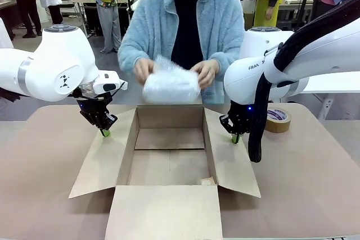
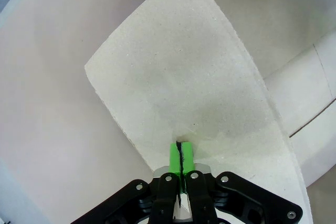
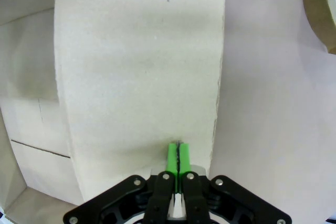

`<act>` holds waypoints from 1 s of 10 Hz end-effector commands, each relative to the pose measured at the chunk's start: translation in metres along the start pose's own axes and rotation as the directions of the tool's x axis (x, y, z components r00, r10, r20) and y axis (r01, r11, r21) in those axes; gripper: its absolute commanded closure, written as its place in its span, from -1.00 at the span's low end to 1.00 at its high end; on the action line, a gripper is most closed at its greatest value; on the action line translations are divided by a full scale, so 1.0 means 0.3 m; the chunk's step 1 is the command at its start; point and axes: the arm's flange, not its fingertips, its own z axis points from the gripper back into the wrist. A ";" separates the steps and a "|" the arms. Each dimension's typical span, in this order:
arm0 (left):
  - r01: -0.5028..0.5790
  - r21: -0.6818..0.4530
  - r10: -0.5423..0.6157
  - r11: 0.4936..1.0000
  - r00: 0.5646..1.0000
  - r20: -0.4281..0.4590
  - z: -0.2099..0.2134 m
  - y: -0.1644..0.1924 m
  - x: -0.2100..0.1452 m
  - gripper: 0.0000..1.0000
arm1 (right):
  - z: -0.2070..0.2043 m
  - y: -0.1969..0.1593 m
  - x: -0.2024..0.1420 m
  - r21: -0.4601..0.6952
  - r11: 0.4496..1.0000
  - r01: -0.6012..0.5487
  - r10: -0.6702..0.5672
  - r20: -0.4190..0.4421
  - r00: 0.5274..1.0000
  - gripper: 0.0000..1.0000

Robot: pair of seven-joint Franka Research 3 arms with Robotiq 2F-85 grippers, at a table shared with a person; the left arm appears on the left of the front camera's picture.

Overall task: Wrap the clocks to prevent damage.
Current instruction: Once the human has placed the objects inside and stepped back, release both hands from the side flaps of the Package Box.

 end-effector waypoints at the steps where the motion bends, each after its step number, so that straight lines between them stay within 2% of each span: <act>1: -0.002 0.001 0.002 1.000 1.000 -0.001 -0.001 -0.001 -0.001 0.99 | -0.007 0.003 -0.006 -0.012 1.000 0.017 -0.017 -0.004 1.000 0.98; 10: -0.002 0.001 0.002 1.000 1.000 -0.001 -0.001 -0.001 -0.001 0.99 | -0.007 0.003 -0.006 -0.012 1.000 0.017 -0.017 -0.004 1.000 0.98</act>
